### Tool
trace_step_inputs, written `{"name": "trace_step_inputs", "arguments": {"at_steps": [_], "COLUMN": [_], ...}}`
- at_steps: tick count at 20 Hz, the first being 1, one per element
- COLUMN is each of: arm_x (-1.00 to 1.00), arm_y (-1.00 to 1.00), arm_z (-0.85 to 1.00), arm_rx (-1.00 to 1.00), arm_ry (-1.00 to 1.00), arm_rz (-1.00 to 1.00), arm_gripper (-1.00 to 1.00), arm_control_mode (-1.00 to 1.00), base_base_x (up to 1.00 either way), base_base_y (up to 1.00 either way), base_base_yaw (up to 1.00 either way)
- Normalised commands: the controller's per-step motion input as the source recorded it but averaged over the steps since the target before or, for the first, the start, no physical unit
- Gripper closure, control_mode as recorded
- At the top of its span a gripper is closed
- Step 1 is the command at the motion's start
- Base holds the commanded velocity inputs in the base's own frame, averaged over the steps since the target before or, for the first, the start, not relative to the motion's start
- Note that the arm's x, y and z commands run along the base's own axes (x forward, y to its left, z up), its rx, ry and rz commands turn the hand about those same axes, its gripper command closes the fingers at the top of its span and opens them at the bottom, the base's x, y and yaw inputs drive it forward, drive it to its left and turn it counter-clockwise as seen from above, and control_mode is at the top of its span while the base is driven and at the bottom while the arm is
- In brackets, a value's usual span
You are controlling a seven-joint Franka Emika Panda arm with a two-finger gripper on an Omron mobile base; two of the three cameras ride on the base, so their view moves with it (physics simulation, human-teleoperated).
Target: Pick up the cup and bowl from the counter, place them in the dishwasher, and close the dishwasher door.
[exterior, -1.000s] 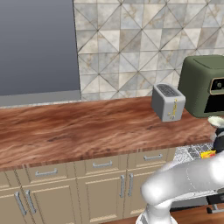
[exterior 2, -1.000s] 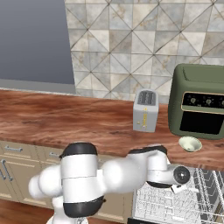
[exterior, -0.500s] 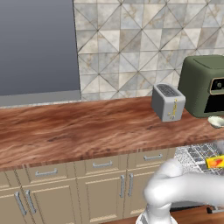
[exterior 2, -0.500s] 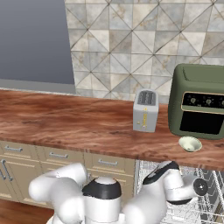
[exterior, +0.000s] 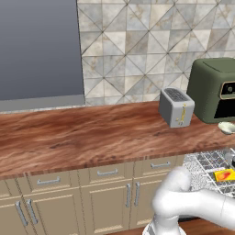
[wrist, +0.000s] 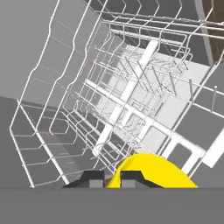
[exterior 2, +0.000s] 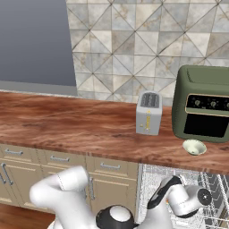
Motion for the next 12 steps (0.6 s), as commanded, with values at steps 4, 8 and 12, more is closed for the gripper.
{"name": "trace_step_inputs", "arguments": {"at_steps": [4, 8, 12], "arm_x": [0.32, 0.34, 0.32], "arm_y": [-0.34, -0.35, -0.32], "arm_z": [-0.38, -0.42, -0.47], "arm_rx": [0.00, 0.01, 0.01], "arm_ry": [0.05, 0.06, 0.06], "arm_rz": [0.00, 0.00, 0.00], "arm_gripper": [1.00, 1.00, 1.00], "arm_control_mode": [-1.00, -1.00, -1.00], "base_base_x": [0.00, 0.00, 0.00], "base_base_y": [0.00, 0.00, 0.00], "base_base_yaw": [0.00, 0.00, 0.00]}}
